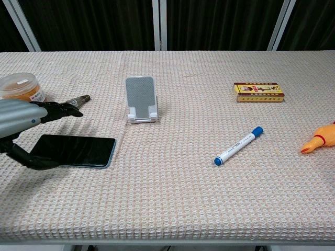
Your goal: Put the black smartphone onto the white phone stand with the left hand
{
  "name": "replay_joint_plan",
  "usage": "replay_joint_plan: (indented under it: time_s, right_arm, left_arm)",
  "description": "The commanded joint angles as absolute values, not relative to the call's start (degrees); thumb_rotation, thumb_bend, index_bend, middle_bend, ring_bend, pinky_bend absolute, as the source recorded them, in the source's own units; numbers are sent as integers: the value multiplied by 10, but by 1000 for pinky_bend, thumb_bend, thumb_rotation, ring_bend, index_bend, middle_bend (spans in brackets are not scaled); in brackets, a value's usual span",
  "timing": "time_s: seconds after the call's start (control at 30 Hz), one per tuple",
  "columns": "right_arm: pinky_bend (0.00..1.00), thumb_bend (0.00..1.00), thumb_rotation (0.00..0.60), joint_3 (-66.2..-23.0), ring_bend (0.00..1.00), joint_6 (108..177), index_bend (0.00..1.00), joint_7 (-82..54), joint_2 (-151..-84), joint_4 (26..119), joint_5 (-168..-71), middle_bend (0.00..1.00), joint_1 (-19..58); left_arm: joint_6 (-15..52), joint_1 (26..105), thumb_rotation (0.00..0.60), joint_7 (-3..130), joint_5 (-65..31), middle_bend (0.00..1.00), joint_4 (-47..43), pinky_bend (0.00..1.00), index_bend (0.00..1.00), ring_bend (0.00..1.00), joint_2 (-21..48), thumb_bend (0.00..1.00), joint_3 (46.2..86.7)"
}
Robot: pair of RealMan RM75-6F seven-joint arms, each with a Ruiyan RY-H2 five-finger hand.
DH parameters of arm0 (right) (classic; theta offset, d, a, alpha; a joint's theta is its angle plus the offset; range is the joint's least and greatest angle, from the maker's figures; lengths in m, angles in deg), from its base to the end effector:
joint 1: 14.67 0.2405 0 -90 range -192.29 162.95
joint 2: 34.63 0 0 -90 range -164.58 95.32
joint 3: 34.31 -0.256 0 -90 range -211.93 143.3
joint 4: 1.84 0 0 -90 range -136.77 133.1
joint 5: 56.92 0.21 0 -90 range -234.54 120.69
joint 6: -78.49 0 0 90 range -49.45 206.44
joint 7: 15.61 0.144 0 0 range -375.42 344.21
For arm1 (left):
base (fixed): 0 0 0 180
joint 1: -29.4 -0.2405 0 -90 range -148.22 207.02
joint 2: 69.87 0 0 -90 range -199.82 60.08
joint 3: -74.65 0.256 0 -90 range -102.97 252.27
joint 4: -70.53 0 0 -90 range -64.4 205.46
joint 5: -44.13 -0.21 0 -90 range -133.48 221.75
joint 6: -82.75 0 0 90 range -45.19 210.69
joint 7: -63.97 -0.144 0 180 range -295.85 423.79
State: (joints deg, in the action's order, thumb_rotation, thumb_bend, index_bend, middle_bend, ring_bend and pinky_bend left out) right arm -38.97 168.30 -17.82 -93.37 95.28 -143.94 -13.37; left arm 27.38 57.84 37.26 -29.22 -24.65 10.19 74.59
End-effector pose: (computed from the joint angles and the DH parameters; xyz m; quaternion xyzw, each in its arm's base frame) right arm -0.3016 -0.1673 0.1949 0.5763 -0.3523 0.3946 0.6230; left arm -0.2185 0.2478 -0.0032 -0.7997 -0.3652 -0.2617 0.3982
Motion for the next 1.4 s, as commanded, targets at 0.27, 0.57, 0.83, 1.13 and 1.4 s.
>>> replay_joint_plan:
  time_s: [0.27, 0.57, 0.83, 1.13, 1.4]
  right_arm:
    - [0, 320, 600, -390, 0, 1681, 0, -180, -936, 952, -1441, 0, -132]
    - [0, 322, 600, -391, 0, 1686, 0, -176, -935, 952, -1441, 0, -134]
    - [0, 325, 600, -391, 0, 1680, 0, -174, -935, 949, -1438, 0, -132]
    - [0, 326, 600, -391, 0, 1677, 0, -172, -939, 944, -1435, 0, -131]
    - [0, 327, 600, -389, 0, 1673, 0, -172, -943, 941, -1434, 0, -131]
  left_arm:
    - [279, 585, 378, 350, -266, 0, -248, 105, 0, 0, 105, 170, 752]
    - [281, 601, 372, 282, -212, 0, -248, 105, 52, 0, 109, 171, 752]
    - [275, 610, 372, 266, -192, 0, -243, 105, 123, 0, 118, 175, 753]
    - [263, 612, 379, 247, -185, 0, -232, 105, 269, 0, 126, 187, 764]
    - [255, 611, 428, 249, -195, 0, -221, 105, 317, 0, 134, 190, 773]
